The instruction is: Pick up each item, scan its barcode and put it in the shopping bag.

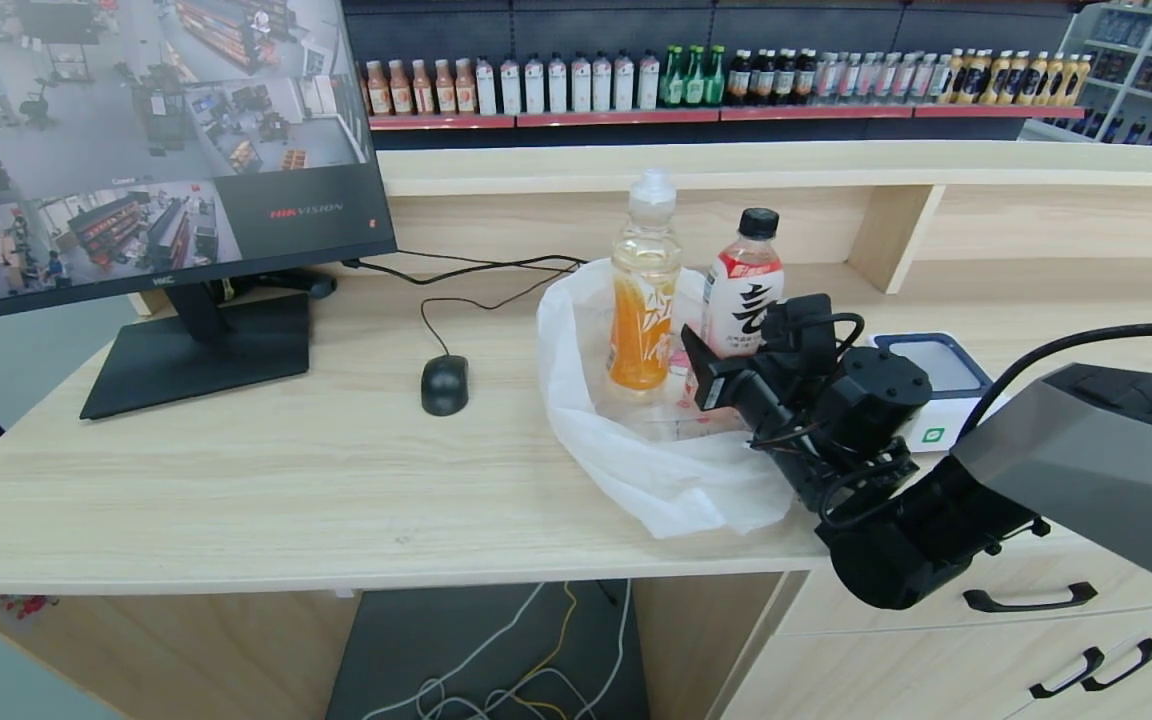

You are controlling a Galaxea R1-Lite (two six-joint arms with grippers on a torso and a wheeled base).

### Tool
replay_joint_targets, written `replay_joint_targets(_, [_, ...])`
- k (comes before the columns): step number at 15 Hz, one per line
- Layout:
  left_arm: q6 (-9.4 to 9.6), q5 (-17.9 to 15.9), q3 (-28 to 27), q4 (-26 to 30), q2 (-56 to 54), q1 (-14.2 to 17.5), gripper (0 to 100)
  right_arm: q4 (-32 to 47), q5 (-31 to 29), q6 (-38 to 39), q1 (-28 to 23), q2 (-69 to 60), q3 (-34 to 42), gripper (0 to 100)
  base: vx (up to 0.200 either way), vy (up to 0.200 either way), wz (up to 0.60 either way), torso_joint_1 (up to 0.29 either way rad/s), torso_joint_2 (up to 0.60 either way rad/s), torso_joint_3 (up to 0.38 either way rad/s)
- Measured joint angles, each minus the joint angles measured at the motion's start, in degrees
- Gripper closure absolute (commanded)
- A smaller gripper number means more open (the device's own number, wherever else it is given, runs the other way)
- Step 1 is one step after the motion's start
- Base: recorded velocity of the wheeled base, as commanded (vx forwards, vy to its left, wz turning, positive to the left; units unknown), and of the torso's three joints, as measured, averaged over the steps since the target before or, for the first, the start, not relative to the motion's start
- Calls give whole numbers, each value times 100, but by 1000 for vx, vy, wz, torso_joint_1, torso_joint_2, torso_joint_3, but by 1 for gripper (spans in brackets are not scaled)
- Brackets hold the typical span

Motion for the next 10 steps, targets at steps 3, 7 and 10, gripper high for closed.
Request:
replay_joint_targets(3, [-5, 0, 0, 0, 0, 0, 0, 0, -16, 7, 0, 0, 4, 0, 0, 0, 0, 0, 0, 0])
replay_joint_targets(7, [-11, -2, 0, 0, 0, 0, 0, -254, -62, -13, 11, -2, 141, 0, 0, 0, 0, 0, 0, 0])
replay_joint_targets(10, [-11, 0, 0, -2, 0, 0, 0, -255, -196, -15, 20, -133, 389, 0, 0, 0, 0, 0, 0, 0])
